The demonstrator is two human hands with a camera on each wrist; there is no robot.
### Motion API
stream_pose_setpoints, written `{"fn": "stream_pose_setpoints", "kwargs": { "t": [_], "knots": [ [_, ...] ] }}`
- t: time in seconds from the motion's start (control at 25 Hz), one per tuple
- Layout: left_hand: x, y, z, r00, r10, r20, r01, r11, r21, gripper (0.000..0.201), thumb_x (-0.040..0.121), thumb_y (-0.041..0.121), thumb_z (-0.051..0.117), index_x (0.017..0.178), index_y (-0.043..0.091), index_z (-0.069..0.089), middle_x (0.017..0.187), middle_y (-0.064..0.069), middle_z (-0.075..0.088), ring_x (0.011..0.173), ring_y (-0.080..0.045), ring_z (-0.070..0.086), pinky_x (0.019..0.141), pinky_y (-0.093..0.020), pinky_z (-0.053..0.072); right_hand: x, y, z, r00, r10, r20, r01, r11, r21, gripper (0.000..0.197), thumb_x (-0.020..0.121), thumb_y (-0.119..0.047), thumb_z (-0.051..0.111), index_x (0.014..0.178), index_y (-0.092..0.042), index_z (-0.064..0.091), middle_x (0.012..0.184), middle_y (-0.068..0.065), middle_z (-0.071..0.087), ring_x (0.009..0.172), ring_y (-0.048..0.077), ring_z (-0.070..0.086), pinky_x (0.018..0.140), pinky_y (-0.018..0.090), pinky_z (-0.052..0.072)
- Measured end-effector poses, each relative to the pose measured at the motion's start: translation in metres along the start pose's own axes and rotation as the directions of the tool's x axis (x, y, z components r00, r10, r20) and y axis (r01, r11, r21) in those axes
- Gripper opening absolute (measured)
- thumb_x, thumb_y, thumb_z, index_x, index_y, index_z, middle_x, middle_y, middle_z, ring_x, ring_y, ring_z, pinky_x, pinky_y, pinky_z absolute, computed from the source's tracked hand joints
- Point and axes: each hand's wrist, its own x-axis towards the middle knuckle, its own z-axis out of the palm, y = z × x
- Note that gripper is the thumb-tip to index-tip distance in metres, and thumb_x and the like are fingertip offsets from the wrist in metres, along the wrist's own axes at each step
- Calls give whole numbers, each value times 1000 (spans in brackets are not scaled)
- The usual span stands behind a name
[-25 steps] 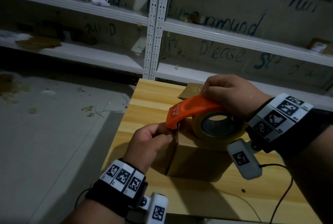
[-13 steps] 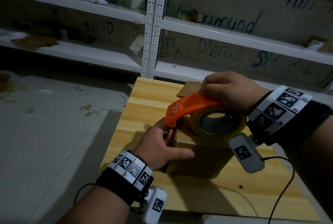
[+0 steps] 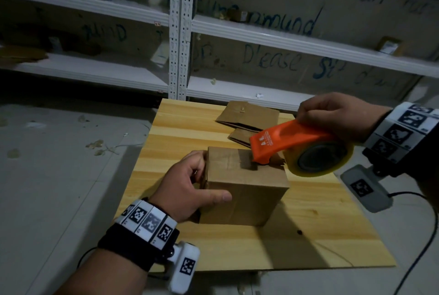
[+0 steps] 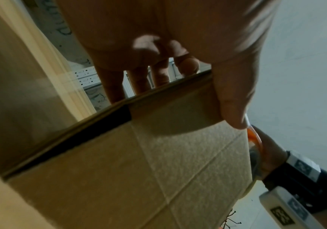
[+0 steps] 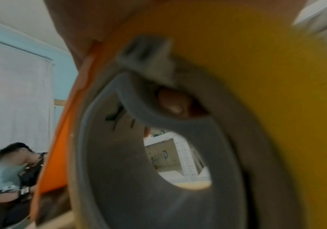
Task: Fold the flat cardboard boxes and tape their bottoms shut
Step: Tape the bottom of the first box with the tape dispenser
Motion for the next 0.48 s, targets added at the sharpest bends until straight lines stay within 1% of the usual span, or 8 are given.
{"fn": "stream_pose_setpoints", "kwargs": {
  "t": [0.08, 0.16, 0.24, 0.32, 0.4, 0.44, 0.48],
  "knots": [
    [-1, -2, 1, 1000, 3, -11, -3, 1000, -8, 52, 61, 16, 97, 83, 2, 51, 124, 27, 64, 110, 7, 64, 82, -37, 65, -3, 18, 2, 998, -18, -53, 18, 1000, 4, 24, 100, -25, 62, 81, -29, 75, 79, 4, 75, 66, 17, 72, 69, 37, 55],
    [-1, -3, 1, 1000, 1, -4, -1, 1000, -18, 51, 63, 15, 97, 84, 1, 53, 125, 26, 64, 111, 5, 65, 83, -41, 65, -6, 35, 2, 998, -20, -67, 21, 1000, 4, 25, 100, -21, 62, 81, -29, 74, 77, 2, 75, 65, 18, 71, 72, 39, 57],
    [-1, -5, 0, 1000, -9, 0, 9, 999, -48, 51, 61, 22, 97, 87, 5, 57, 128, 24, 65, 112, 0, 67, 84, -47, 65, -10, 54, -2, 997, 14, -76, -13, 1000, 10, 25, 100, -19, 62, 81, -29, 74, 74, -1, 75, 67, 23, 71, 74, 40, 57],
    [-1, -6, -1, 1000, -30, 5, 30, 997, -78, 57, 56, 34, 97, 88, 7, 58, 129, 23, 66, 112, -3, 68, 84, -51, 65, -16, 72, -8, 994, 67, -89, -65, 998, 23, 24, 101, -17, 61, 82, -22, 74, 71, 0, 75, 70, 28, 72, 71, 40, 57],
    [-1, -4, -1, 999, -51, -2, 51, 995, -83, 63, 51, 39, 99, 87, 11, 55, 128, 22, 67, 110, -4, 69, 81, -53, 66, -22, 84, -9, 993, 100, -62, -97, 994, 43, 22, 102, -14, 59, 86, -19, 73, 70, 0, 75, 67, 24, 73, 65, 36, 55],
    [-1, -3, -1, 998, -57, -8, 56, 995, -77, 64, 50, 40, 99, 88, 17, 53, 127, 19, 67, 111, -5, 69, 81, -53, 66, -24, 88, -9, 994, 107, -39, -105, 993, 48, 22, 103, -14, 58, 86, -19, 72, 71, -1, 75, 64, 20, 72, 64, 35, 54],
    [0, -2, -1, 997, -76, -16, 75, 995, -68, 67, 49, 41, 100, 93, 26, 52, 126, 14, 67, 112, -8, 68, 83, -52, 66, -25, 90, -7, 994, 109, -17, -108, 993, 46, 24, 103, -15, 58, 84, -21, 72, 71, -2, 75, 62, 17, 71, 66, 36, 54]
  ]
}}
